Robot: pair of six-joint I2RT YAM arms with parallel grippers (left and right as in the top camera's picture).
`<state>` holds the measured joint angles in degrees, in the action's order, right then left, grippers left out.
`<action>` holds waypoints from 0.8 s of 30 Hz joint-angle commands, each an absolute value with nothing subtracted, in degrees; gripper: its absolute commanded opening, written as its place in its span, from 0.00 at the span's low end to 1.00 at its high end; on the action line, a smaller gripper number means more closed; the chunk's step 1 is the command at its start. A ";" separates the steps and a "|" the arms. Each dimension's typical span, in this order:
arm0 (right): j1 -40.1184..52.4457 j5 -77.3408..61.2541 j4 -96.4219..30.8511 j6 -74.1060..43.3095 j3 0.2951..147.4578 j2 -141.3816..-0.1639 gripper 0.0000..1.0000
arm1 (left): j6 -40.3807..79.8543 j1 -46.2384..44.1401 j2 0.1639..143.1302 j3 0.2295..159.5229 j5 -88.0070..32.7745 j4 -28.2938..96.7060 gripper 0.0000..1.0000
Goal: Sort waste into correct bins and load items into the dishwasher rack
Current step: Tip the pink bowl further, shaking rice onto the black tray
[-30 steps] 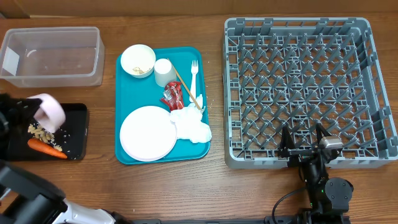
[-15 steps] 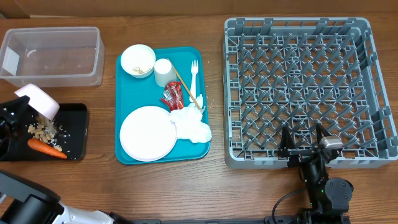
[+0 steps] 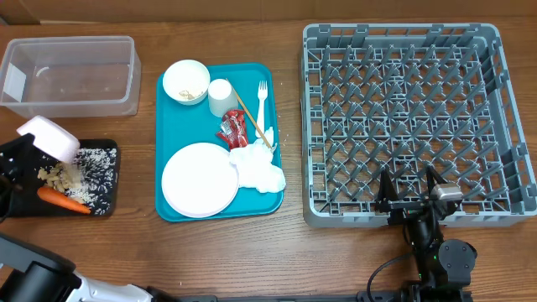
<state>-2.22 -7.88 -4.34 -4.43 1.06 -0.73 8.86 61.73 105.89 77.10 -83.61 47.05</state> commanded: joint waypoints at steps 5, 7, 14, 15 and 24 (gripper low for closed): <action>-2.44 -7.33 -4.16 -4.08 0.47 -0.16 1.00 | 10.26 63.46 106.56 76.86 -86.59 47.83 0.04; -2.44 -7.33 -4.16 -4.05 0.47 -0.16 1.00 | 10.98 63.33 106.54 76.88 -90.56 48.86 0.04; -2.44 -7.33 -4.14 -4.08 0.47 -0.16 1.00 | 14.13 63.35 106.94 76.88 -90.59 46.37 0.04; -2.44 -7.33 -4.14 -4.08 0.47 -0.16 1.00 | 14.13 63.22 106.94 76.88 -90.52 46.44 0.04; -2.44 -7.33 -4.16 -4.05 0.47 -0.16 1.00 | 10.33 52.27 101.71 77.03 -83.18 46.83 0.04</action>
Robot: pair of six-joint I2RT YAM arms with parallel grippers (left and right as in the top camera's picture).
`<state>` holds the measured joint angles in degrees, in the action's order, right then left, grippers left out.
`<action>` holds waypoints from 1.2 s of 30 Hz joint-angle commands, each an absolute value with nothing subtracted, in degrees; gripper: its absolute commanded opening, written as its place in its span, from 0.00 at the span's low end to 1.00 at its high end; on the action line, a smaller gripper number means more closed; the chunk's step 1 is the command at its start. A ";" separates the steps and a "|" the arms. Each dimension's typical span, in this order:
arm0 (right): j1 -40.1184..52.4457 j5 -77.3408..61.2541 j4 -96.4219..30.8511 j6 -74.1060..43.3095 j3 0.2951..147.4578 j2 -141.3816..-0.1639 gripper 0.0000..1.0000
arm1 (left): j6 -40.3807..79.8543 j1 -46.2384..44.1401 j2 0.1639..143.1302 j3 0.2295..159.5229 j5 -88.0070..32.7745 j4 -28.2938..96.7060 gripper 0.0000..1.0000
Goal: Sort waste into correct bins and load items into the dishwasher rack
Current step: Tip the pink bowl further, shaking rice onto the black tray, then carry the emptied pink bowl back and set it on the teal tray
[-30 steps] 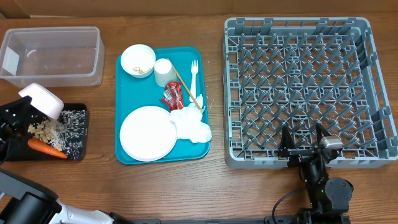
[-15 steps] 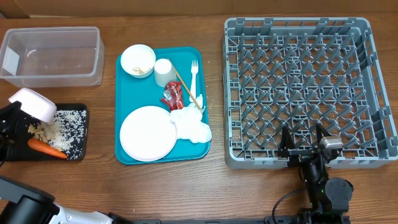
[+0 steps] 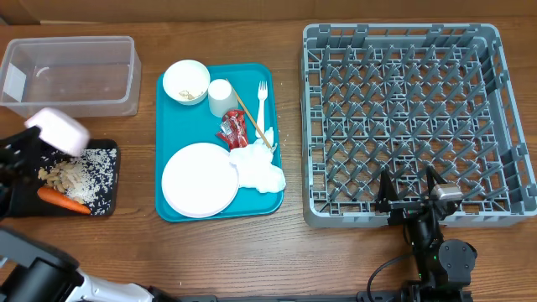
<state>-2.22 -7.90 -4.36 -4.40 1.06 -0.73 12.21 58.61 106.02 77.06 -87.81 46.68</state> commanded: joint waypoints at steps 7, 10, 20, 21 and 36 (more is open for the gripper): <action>-2.44 -7.33 -4.16 -4.05 0.47 -0.16 1.00 | 12.21 34.09 91.39 77.54 -56.82 47.79 0.04; -2.44 -7.33 -4.16 -4.08 0.47 -0.16 1.00 | 14.31 23.33 88.51 77.54 -40.03 45.95 0.04; -2.44 -7.33 -4.16 -4.05 0.47 -0.16 1.00 | 22.83 -4.91 94.35 77.52 5.06 40.05 0.04; -2.44 -7.33 -4.16 -4.05 0.47 -0.16 1.00 | 23.20 -5.87 95.42 77.52 7.01 39.62 0.04; -2.44 -7.33 -4.16 -4.08 0.47 -0.16 1.00 | 23.44 -8.67 105.12 77.52 7.90 35.53 0.04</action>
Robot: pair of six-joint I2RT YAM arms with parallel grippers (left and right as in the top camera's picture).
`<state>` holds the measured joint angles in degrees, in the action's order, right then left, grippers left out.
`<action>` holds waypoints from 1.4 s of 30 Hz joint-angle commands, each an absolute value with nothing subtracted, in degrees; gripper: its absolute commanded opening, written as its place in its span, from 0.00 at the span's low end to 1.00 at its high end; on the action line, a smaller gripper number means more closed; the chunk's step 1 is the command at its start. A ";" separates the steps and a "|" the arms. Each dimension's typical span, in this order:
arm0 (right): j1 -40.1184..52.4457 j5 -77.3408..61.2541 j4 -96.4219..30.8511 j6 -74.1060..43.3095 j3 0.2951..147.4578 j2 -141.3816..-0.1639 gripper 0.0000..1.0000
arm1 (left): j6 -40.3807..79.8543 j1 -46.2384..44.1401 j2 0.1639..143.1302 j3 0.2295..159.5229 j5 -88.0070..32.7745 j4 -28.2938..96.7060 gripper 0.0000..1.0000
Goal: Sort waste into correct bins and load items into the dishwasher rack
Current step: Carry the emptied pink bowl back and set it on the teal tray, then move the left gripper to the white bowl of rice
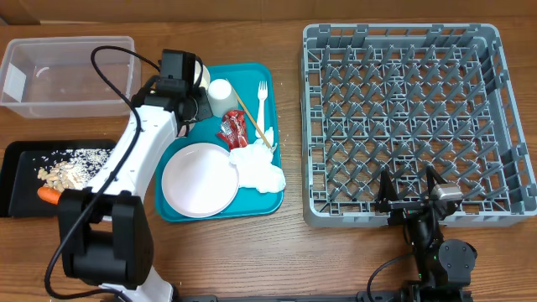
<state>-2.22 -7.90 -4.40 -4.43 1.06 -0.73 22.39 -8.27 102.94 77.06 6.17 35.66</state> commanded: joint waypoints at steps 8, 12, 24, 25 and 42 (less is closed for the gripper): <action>-2.44 -7.35 -4.16 -4.08 0.47 -0.16 1.00 | 24.71 -8.71 105.86 77.52 7.25 35.55 0.06; -2.44 -7.33 -4.16 -4.05 0.47 -0.16 1.00 | 24.71 -8.71 105.86 77.52 6.24 35.62 0.08; -2.44 -7.33 -4.16 -4.08 0.47 -0.16 1.00 | 24.34 -8.71 105.84 79.05 5.26 38.39 0.24; -2.44 -7.33 -4.16 -4.05 0.47 -0.16 1.00 | 24.18 -8.71 105.84 80.05 5.80 39.35 0.26; -2.44 -7.35 -4.14 -4.08 0.47 -0.16 1.00 | 5.65 -7.94 106.00 91.74 9.17 34.89 0.90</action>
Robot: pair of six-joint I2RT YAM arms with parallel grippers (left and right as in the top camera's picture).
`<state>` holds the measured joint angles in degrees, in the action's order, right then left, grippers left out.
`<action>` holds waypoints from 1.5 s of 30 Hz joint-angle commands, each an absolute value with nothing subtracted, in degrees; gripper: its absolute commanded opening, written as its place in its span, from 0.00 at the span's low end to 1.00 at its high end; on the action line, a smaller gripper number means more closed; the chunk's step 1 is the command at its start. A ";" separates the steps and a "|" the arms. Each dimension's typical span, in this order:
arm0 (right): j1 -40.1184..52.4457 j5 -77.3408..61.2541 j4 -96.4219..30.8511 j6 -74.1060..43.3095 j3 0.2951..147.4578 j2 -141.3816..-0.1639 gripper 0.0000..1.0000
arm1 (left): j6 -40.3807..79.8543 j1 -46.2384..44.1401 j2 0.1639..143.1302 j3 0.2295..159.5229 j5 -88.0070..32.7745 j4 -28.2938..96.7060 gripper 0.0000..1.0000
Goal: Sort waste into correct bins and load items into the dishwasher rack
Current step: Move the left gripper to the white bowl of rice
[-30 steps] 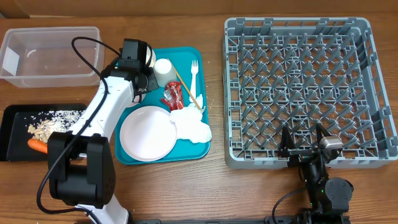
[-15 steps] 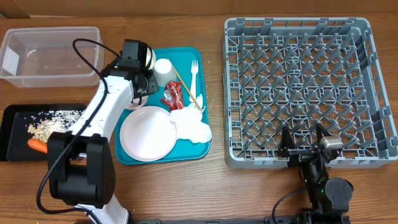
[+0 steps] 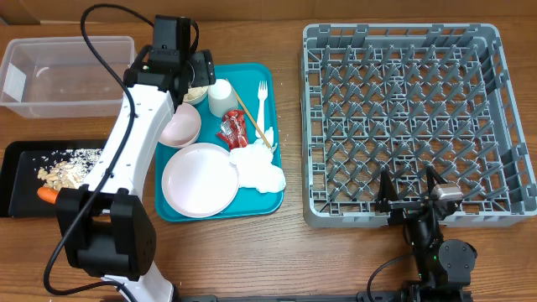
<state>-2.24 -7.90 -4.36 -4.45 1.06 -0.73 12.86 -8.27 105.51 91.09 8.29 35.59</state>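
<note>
A pink bowl (image 3: pixel 181 126) sits upright on the left edge of the teal tray (image 3: pixel 273 134), touching the white plate (image 3: pixel 200 179). My left gripper (image 3: pixel 203 71) hovers open at the tray's far left corner, over the white bowl (image 3: pixel 195 91) of scraps, which it mostly hides. A white cup (image 3: pixel 222 96), white fork (image 3: pixel 263 99), chopstick (image 3: pixel 252 117), red wrapper (image 3: pixel 232 130) and crumpled napkin (image 3: pixel 258 168) also lie on the tray. The grey dishwasher rack (image 3: pixel 403 117) holds nothing. My right gripper (image 3: pixel 409 195) rests open at the rack's near edge.
A clear plastic bin (image 3: pixel 67 75) stands at the far left. In front of it a black tray (image 3: pixel 21 159) holds rice, food scraps and a carrot (image 3: pixel 49 195). My left arm (image 3: pixel 134 134) stretches across between the black tray and the teal tray.
The pink bowl now sits free on the teal tray's left edge, out from under my left gripper. That gripper has shifted slightly farther back, over the white bowl. The right arm is unmoved.
My left gripper held the pink bowl tipped over the black tray, where rice and scraps lay. Then it was still there, the bowl tilted. Then the arm was across at the teal tray's far left. Now the pink bowl stands released on that tray.
</note>
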 commanded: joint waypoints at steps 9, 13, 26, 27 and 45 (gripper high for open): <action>-2.44 -7.33 -4.16 -4.08 0.47 -0.16 1.00 | 3.92 -5.67 107.07 91.74 -3.22 36.32 1.00; -2.44 -7.33 -4.16 -4.05 0.47 -0.16 1.00 | 6.96 -5.63 107.68 91.74 4.97 36.38 0.90; -2.44 -7.33 -4.14 -4.08 0.47 -0.16 1.00 | 15.35 -5.91 112.77 91.72 7.73 35.44 0.11; -2.44 -7.33 -4.16 -4.08 0.47 -0.16 1.00 | 15.81 -5.91 113.47 91.72 7.88 35.22 0.04; -2.44 -7.35 -4.16 -4.05 0.47 -0.16 1.00 | 23.05 -7.86 116.95 91.44 1.43 34.41 0.04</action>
